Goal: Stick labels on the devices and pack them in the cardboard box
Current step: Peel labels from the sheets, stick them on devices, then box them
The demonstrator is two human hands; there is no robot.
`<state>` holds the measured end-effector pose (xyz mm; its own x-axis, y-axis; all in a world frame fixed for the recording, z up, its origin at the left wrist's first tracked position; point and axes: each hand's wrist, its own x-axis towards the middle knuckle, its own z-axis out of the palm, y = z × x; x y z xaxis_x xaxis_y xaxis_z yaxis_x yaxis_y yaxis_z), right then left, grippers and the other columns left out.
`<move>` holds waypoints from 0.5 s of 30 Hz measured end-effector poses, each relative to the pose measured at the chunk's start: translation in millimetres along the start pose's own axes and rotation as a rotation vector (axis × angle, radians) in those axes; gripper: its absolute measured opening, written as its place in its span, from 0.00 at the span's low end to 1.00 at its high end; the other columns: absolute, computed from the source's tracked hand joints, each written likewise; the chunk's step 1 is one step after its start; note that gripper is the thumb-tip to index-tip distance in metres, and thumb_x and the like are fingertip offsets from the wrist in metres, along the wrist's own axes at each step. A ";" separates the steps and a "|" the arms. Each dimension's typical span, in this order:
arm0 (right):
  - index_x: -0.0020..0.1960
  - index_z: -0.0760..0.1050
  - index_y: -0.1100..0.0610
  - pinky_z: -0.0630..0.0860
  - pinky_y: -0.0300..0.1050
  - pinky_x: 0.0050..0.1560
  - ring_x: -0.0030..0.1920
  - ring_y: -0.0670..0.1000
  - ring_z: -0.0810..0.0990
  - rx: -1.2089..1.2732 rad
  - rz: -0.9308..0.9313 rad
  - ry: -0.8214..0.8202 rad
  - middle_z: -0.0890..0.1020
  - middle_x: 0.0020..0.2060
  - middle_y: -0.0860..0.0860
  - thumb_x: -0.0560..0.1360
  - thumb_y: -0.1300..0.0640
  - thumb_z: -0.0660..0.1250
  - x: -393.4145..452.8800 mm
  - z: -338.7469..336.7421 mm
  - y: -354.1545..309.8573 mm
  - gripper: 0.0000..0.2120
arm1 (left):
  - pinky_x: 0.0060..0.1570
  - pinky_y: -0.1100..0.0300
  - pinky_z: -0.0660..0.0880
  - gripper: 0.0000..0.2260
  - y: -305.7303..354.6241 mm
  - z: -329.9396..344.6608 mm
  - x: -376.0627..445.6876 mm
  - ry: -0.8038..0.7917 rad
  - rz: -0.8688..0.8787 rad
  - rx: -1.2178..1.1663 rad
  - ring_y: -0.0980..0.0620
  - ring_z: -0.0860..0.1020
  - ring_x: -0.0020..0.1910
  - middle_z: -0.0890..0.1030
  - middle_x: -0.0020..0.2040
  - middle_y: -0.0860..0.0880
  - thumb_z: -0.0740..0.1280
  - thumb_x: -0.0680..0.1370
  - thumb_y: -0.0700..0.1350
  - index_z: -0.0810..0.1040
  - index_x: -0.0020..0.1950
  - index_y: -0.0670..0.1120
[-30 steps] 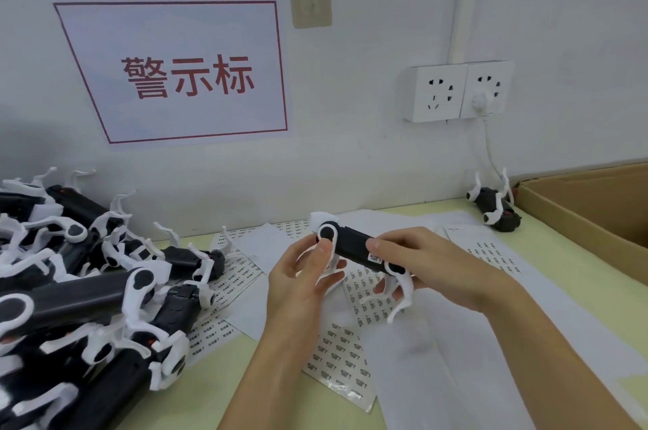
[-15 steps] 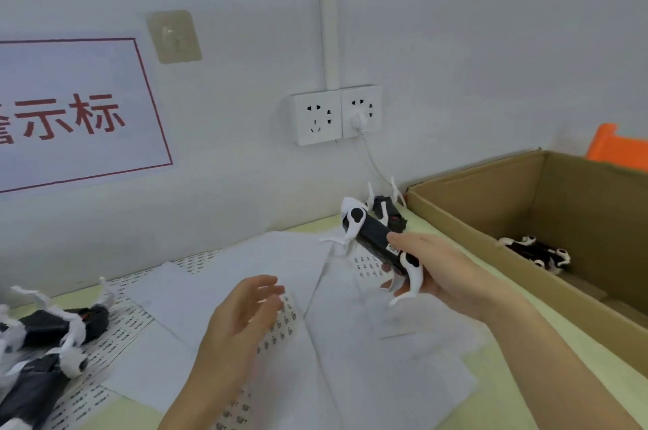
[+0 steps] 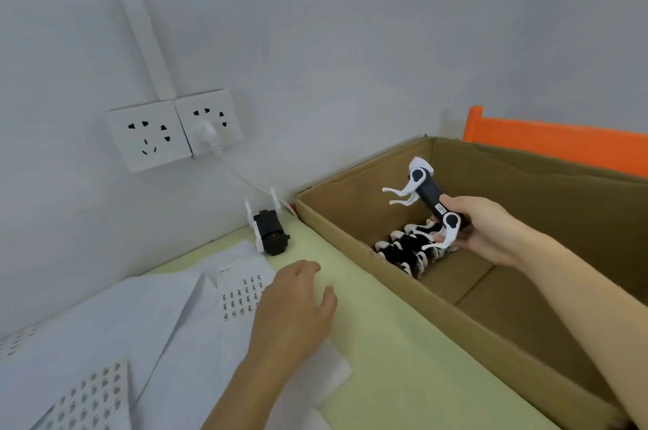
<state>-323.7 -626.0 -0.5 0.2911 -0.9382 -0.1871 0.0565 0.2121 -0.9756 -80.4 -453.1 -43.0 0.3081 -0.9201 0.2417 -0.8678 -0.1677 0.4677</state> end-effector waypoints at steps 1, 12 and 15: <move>0.53 0.77 0.62 0.79 0.49 0.44 0.31 0.51 0.82 -0.005 0.024 0.020 0.80 0.38 0.55 0.82 0.55 0.63 12.7 -7.0 5.3 0.09 | 0.65 0.60 0.64 0.19 6.3 8.9 12.9 0.025 -0.022 0.038 0.55 0.65 0.71 0.70 0.72 0.55 0.59 0.82 0.53 0.69 0.73 0.50; 0.54 0.69 0.59 0.67 0.44 0.36 0.36 0.52 0.73 -0.787 0.208 0.118 0.75 0.37 0.54 0.82 0.57 0.60 122.3 -64.1 102.7 0.05 | 0.56 0.57 0.65 0.10 6.1 53.6 48.1 0.081 -0.080 0.178 0.53 0.69 0.59 0.72 0.56 0.55 0.57 0.80 0.54 0.70 0.55 0.50; 0.55 0.68 0.58 0.68 0.43 0.45 0.49 0.55 0.75 -0.939 0.233 0.066 0.77 0.48 0.55 0.81 0.54 0.63 134.6 -66.7 126.0 0.08 | 0.56 0.57 0.65 0.10 6.9 54.9 50.2 0.079 -0.075 0.196 0.54 0.68 0.58 0.71 0.55 0.56 0.56 0.79 0.55 0.69 0.56 0.52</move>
<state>-341.1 -743.8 -156.3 0.1429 -0.9198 -0.3653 -0.7900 0.1163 -0.6019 -92.3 -519.8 -74.3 0.3975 -0.8734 0.2814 -0.8981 -0.3076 0.3142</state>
